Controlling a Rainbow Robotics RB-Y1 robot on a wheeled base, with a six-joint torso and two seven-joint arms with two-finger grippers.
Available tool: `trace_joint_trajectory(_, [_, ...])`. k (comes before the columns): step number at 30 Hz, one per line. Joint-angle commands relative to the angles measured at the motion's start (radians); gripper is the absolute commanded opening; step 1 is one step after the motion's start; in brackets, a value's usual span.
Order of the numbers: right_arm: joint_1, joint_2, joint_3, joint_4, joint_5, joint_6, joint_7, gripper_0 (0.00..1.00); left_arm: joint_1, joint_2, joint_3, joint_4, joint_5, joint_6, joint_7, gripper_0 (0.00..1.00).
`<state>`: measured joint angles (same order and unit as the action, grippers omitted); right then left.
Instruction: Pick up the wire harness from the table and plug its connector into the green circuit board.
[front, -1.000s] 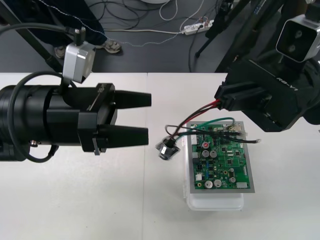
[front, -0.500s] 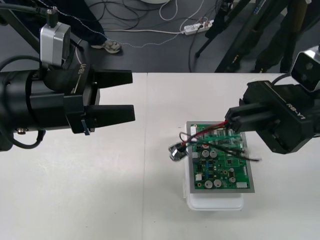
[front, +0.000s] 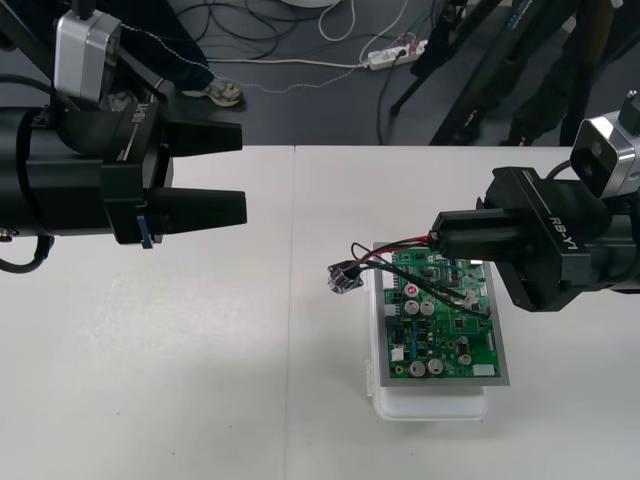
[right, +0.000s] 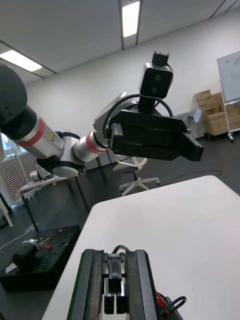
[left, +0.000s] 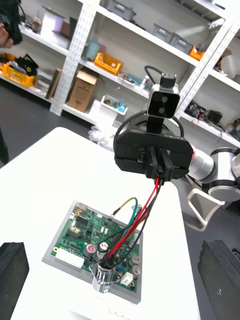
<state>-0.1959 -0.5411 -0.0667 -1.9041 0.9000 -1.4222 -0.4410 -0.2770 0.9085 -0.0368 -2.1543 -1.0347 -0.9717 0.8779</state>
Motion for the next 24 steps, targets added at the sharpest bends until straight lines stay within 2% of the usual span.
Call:
trace_joint_trajectory(1, [0.047, 0.01, -0.005, -0.09, 0.027, 0.072, -0.004, 0.0, -0.07, 0.046, -0.063, -0.019, 0.018, 0.077, -0.036, 1.0])
trace_joint_trajectory(6, [0.059, 0.012, -0.005, -0.144, 0.103, 0.111, 0.007, 0.0, -0.077, -0.002, -0.12, -0.024, 0.016, 0.13, -0.092, 1.0])
trace_joint_trajectory(15, [0.062, 0.041, 0.001, -0.167, 0.154, 0.129, 0.036, 0.0, -0.077, -0.092, -0.155, -0.015, -0.024, 0.133, -0.175, 1.0])
trace_joint_trajectory(24, [0.067, 0.041, 0.053, -0.171, 0.155, 0.204, 0.08, 0.0, -0.067, -0.204, -0.183, -0.015, -0.104, 0.133, -0.214, 1.0])
